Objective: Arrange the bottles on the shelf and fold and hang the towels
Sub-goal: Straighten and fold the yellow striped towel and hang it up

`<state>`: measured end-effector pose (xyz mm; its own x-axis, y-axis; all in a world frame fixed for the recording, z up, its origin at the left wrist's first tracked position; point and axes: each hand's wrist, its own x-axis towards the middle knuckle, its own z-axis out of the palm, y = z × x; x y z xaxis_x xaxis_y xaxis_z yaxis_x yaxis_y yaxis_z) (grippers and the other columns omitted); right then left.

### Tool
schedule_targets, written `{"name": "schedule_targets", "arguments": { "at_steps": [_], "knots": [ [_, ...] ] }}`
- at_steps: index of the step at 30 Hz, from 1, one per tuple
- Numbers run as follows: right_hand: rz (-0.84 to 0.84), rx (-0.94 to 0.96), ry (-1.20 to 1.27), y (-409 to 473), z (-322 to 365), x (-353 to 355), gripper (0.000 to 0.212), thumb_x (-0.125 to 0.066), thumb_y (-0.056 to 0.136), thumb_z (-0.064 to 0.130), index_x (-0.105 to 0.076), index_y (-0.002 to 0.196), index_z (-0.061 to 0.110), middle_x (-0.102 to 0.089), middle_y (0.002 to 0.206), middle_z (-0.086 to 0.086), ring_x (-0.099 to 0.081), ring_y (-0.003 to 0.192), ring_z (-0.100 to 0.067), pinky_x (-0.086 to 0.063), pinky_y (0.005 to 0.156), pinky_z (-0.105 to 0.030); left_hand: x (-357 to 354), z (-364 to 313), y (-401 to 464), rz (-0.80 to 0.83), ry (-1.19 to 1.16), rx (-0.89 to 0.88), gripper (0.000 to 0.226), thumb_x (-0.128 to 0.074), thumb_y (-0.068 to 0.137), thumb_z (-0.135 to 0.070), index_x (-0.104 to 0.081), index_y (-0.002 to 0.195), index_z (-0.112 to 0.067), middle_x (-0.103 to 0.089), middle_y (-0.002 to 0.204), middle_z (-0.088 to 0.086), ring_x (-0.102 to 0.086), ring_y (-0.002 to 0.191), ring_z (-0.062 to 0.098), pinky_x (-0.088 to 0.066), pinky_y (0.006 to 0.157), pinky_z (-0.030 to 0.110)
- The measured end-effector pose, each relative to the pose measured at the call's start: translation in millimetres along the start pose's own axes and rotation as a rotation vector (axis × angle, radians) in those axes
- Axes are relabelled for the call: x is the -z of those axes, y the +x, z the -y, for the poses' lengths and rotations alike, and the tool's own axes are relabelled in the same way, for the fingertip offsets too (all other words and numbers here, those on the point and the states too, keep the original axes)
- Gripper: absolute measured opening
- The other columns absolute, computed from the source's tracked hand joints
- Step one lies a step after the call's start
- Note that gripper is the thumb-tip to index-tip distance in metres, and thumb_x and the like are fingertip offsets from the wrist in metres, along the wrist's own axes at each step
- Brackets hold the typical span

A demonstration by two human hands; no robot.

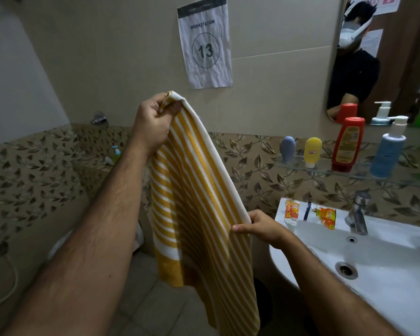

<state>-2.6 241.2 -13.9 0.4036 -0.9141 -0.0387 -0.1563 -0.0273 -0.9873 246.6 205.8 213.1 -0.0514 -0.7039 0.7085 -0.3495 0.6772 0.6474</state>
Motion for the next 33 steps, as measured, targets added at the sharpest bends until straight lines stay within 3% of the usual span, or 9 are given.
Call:
{"name": "schedule_targets", "arguments": {
  "at_steps": [3,6,10,17,22,25,28,31,33],
  "knots": [
    [0.057,-0.008,0.013,-10,8,7,0.031,-0.075,0.075,0.024,-0.074,0.095,0.0,-0.072,0.1,-0.02,-0.068,0.094,-0.031,-0.055,0.092,-0.04,13,22,2,-0.11,0.006,0.073,0.02,-0.062,0.092,-0.033,-0.066,0.073,-0.03,-0.054,0.07,-0.01,-0.049,0.066,0.003,-0.044,0.063,0.024],
    [0.195,-0.01,-0.005,-20,30,14,0.011,-0.071,0.082,0.018,-0.075,0.087,0.01,-0.072,0.096,-0.013,-0.068,0.091,-0.025,-0.056,0.085,-0.033,20,49,3,-0.197,0.053,0.144,0.025,-0.061,0.092,-0.037,-0.064,0.074,-0.02,-0.055,0.069,-0.008,-0.047,0.064,0.003,-0.042,0.062,0.026],
    [0.267,0.038,0.006,-27,65,15,0.011,-0.065,0.087,0.017,-0.074,0.086,0.011,-0.073,0.089,-0.004,-0.07,0.081,-0.014,-0.056,0.074,-0.023,10,78,-3,-0.238,0.087,0.231,0.023,-0.06,0.093,-0.033,-0.066,0.084,-0.013,-0.057,0.07,-0.007,-0.049,0.065,0.006,-0.041,0.064,0.027],
    [0.178,0.212,0.131,-22,111,5,0.017,-0.062,0.089,0.023,-0.073,0.092,0.011,-0.074,0.091,-0.005,-0.071,0.083,-0.018,-0.058,0.076,-0.028,-52,107,-36,-0.056,0.039,0.4,0.02,-0.063,0.093,-0.022,-0.062,0.079,-0.008,-0.051,0.067,0.001,-0.045,0.065,0.015,-0.038,0.062,0.029],
    [0.126,0.242,0.19,-17,125,7,0.021,-0.059,0.089,0.025,-0.071,0.097,0.01,-0.072,0.093,-0.006,-0.07,0.085,-0.018,-0.059,0.081,-0.032,-93,106,-68,0.123,-0.136,0.51,0.012,-0.067,0.091,-0.019,-0.07,0.095,-0.008,-0.07,0.084,0.002,-0.062,0.078,0.015,-0.053,0.073,0.03],
    [-0.013,0.28,0.159,-15,125,7,0.021,-0.063,0.087,0.034,-0.073,0.093,0.017,-0.073,0.09,-0.003,-0.07,0.085,-0.018,-0.059,0.077,-0.03,-108,105,-84,0.302,-0.188,0.614,0.011,-0.067,0.09,-0.022,-0.073,0.099,-0.02,-0.074,0.091,-0.002,-0.069,0.086,0.013,-0.057,0.076,0.029],
    [-0.144,0.304,0.175,-12,124,8,0.025,-0.064,0.084,0.038,-0.071,0.095,0.017,-0.074,0.092,-0.003,-0.072,0.088,-0.018,-0.058,0.077,-0.03,-109,109,-89,0.477,-0.086,0.689,0.012,-0.058,0.096,-0.025,-0.069,0.1,-0.021,-0.07,0.093,-0.002,-0.065,0.089,0.014,-0.052,0.068,0.024],
    [-0.21,0.316,0.185,-8,126,10,0.03,-0.064,0.083,0.038,-0.068,0.098,0.012,-0.075,0.091,-0.003,-0.072,0.088,-0.017,-0.058,0.075,-0.028,-96,127,-97,0.451,-0.047,0.71,0.019,-0.06,0.095,-0.032,-0.068,0.106,-0.019,-0.071,0.094,-0.004,-0.065,0.086,0.01,-0.049,0.066,0.024],
    [-0.236,0.324,0.193,-7,127,10,0.028,-0.063,0.084,0.037,-0.067,0.098,0.012,-0.075,0.089,-0.002,-0.073,0.087,-0.017,-0.058,0.072,-0.027,-85,139,-108,0.385,-0.147,0.79,0.024,-0.055,0.097,-0.041,-0.068,0.091,-0.021,-0.069,0.072,-0.011,-0.063,0.066,0.005,-0.046,0.056,0.021]
  ]
}}
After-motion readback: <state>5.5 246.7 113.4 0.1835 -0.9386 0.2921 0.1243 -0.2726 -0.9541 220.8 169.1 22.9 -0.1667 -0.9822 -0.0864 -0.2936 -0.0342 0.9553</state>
